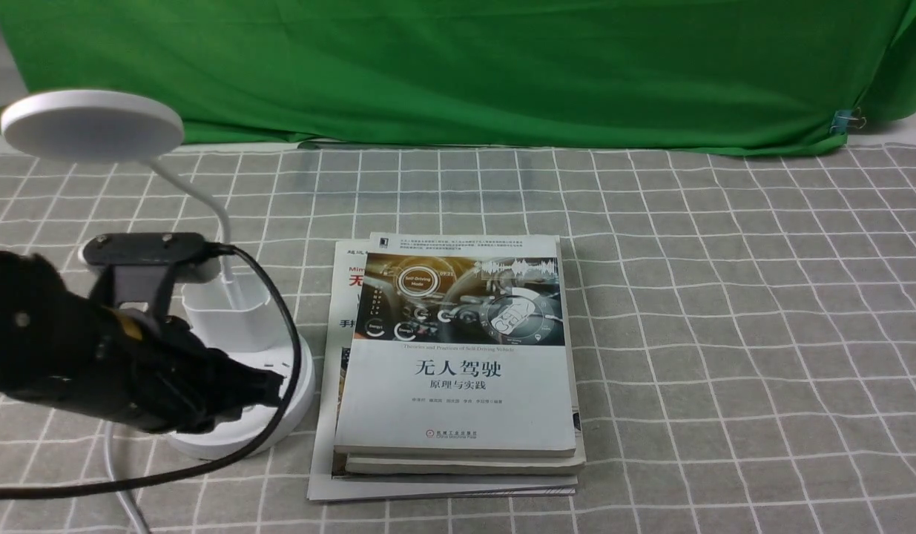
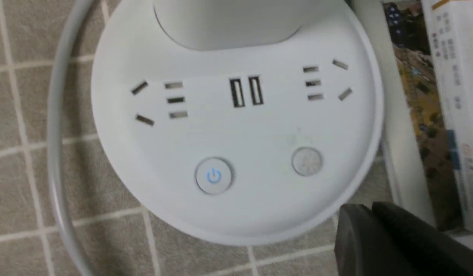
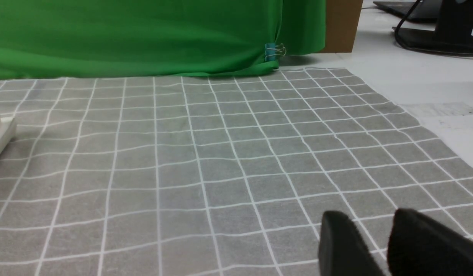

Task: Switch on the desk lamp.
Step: Use the left arm to press the button switch on the lamp holder

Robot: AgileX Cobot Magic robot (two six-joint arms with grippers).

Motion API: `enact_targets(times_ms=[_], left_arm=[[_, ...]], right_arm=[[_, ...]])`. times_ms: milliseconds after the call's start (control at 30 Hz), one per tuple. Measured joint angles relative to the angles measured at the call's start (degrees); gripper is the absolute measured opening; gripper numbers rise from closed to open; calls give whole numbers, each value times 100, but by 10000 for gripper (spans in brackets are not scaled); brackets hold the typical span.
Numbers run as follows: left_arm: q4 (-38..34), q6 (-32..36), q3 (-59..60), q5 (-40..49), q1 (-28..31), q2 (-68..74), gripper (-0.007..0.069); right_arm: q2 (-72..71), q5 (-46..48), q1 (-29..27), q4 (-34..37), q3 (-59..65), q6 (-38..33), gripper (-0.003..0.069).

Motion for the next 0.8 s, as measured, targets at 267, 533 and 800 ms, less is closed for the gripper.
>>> enact_targets(times_ms=[267,533,800], left_arm=[[945,-620,-66,-663,-91,527,19],[1001,-651,-69,-794,-91,803,19],[1008,-694,-76,-939,-91,902,19]], right_arm=[[0,0,0,0,0,0,245],[0,0,0,0,0,0,245],[0,0,0,0,0,0,245]])
